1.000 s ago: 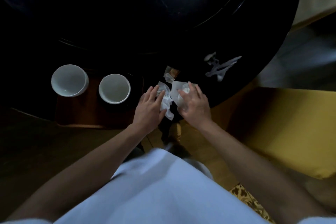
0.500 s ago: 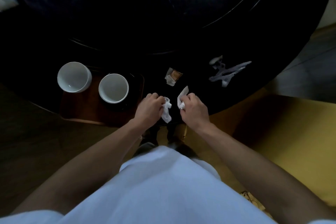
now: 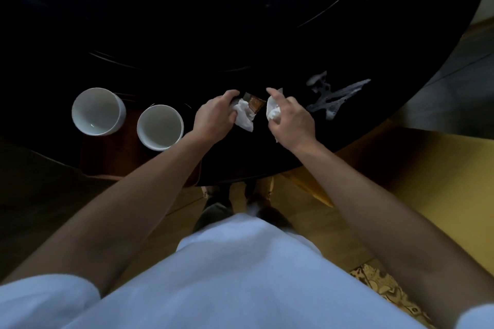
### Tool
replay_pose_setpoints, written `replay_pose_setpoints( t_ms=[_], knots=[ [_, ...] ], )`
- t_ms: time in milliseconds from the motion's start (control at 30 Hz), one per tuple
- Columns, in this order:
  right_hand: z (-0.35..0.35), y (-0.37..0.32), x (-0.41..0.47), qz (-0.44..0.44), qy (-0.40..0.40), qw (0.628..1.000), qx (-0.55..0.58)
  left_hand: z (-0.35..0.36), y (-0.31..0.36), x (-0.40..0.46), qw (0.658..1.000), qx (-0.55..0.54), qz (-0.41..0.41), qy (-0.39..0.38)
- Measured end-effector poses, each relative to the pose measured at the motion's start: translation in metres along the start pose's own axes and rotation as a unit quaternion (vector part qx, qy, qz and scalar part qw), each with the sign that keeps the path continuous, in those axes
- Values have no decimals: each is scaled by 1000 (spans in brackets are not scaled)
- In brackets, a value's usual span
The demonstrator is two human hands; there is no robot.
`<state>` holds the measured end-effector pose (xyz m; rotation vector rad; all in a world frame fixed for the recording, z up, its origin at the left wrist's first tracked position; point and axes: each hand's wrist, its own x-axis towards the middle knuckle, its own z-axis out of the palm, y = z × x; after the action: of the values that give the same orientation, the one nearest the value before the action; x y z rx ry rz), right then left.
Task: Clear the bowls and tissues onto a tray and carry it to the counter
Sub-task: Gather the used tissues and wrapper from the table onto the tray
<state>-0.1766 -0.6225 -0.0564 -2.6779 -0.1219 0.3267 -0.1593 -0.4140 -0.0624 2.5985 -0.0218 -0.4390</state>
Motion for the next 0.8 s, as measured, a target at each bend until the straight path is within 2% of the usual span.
replay_pose_setpoints(
  t_ms=[200,300,600,800],
  knots=[
    [-1,-15,35,5,-147,986,-83,0,-1,32,997,55,16,-46],
    [0,-16,42,8,-169,980,-106,3,-2,40,995,65,35,-73],
    [10,-11,28,13,-106,992,-72,8,-5,36,989,99,89,-63],
    [12,-8,8,33,-42,999,2,8,0,34,991,109,73,-39]
  ],
)
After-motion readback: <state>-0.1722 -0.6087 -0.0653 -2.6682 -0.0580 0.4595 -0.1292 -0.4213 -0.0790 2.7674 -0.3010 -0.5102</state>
